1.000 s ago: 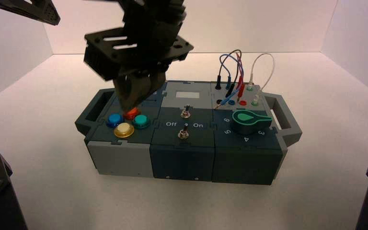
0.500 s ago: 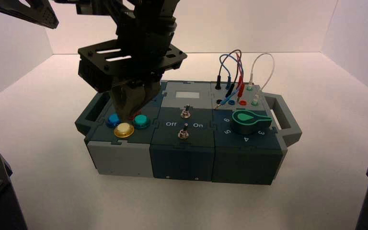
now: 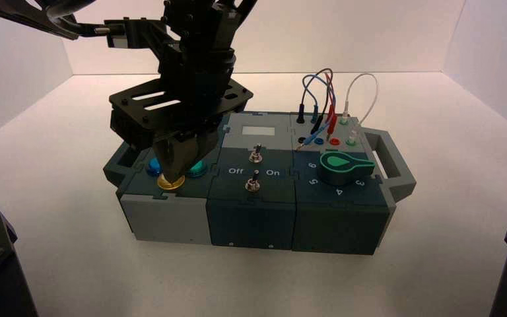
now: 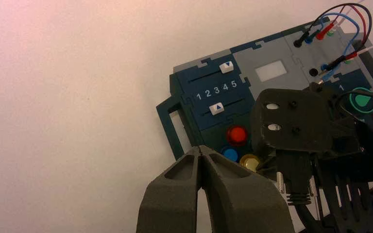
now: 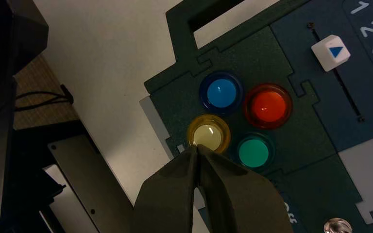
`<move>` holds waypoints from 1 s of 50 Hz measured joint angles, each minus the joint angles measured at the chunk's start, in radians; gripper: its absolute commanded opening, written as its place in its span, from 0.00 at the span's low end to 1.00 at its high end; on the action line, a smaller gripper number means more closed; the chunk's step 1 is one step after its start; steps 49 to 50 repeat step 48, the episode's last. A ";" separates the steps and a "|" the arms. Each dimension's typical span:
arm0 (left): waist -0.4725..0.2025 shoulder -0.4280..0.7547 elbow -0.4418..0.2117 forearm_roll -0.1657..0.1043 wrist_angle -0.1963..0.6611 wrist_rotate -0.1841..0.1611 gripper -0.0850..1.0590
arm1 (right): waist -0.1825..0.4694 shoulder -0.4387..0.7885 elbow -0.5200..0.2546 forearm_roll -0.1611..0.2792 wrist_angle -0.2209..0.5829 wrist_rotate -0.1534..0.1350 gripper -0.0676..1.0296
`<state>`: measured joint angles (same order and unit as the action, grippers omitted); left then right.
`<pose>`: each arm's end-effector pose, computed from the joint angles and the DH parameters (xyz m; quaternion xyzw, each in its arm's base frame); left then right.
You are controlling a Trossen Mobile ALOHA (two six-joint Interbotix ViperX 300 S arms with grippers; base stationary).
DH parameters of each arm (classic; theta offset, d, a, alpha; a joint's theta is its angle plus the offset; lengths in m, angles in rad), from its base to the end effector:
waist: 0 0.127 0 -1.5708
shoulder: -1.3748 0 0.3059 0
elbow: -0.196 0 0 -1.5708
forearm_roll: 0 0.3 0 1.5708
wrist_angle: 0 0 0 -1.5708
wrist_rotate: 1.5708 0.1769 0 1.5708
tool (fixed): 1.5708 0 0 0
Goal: Push the yellow button with the right gripper.
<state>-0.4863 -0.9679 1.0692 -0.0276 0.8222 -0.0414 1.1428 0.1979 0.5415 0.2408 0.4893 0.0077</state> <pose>0.1679 -0.0928 0.1748 0.0767 0.4399 -0.2112 0.8695 0.1480 0.3722 0.0424 -0.2066 0.5474 0.4240 0.6913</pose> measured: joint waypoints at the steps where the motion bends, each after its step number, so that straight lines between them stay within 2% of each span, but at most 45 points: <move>1: -0.002 -0.002 0.000 0.000 0.000 0.002 0.05 | 0.002 0.000 0.000 0.000 0.000 -0.002 0.04; 23: 0.000 -0.002 0.000 0.000 -0.002 0.002 0.05 | 0.009 0.018 -0.006 0.008 -0.026 0.000 0.04; 29: -0.002 -0.003 0.000 0.000 -0.002 0.003 0.05 | 0.008 -0.003 0.003 -0.002 -0.009 0.000 0.04; 40: 0.000 -0.026 0.000 0.003 0.000 0.011 0.05 | 0.006 -0.115 0.015 -0.006 0.041 0.000 0.04; 50: 0.000 -0.034 0.002 0.005 0.000 0.012 0.05 | 0.006 -0.130 0.026 -0.006 0.061 0.000 0.04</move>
